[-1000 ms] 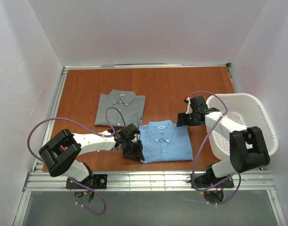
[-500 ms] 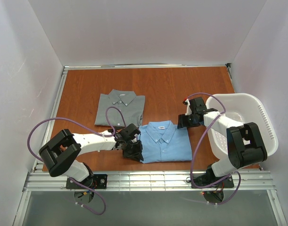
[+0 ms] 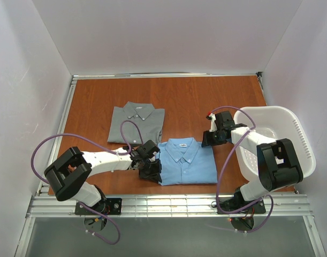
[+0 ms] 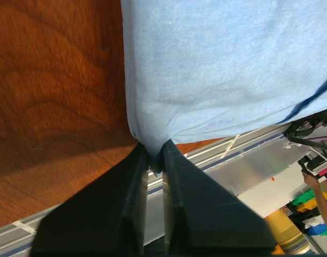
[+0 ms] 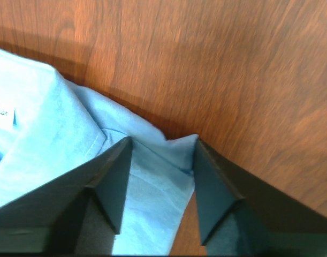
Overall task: Fold and stack the long sleeve shirts
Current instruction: Neatly place the folded shirt to the corner
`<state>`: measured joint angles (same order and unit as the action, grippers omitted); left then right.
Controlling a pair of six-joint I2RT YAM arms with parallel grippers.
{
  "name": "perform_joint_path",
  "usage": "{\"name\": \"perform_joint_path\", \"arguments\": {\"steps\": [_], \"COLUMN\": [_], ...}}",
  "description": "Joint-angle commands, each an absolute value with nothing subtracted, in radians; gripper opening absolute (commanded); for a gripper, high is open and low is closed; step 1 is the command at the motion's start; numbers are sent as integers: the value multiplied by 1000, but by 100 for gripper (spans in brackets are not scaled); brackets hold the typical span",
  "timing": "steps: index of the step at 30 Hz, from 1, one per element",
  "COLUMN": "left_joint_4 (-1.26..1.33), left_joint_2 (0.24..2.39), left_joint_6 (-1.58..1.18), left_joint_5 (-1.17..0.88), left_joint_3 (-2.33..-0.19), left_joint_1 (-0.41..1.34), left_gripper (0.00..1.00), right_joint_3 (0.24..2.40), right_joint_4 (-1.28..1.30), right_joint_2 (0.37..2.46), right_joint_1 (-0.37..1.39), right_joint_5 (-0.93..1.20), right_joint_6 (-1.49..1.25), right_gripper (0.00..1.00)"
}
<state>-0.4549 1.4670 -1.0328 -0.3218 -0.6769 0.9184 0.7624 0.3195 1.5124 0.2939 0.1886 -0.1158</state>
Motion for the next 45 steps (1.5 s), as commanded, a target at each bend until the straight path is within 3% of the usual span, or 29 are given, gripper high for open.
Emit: {"name": "perform_joint_path", "arguments": {"steps": [1,7,19,29,45], "left_joint_4": [-489,-506,-676,-821,-850], "left_joint_2": [1453,1440,1390,1434,1401], "left_joint_6": [-1025,-999,-851,-749,-430], "left_joint_5": [-287,-267,-89,104,28], "left_joint_3": [-701,-725,-980,-1189,-1256], "left_joint_1": [920,920,930,882,353], "left_gripper": [7,0,0,0,0], "right_joint_3": [715,732,877,1141,1522], "right_joint_4": [442,446,512,523,512], "right_joint_2": [1557,1490,1269,1338,1653], "right_joint_1": [299,299,304,359,523], "right_joint_5": [227,209,163,175,158], "right_joint_6": [-124,-120,-138,-187,-275], "right_gripper": [36,2,1,1,1]}}
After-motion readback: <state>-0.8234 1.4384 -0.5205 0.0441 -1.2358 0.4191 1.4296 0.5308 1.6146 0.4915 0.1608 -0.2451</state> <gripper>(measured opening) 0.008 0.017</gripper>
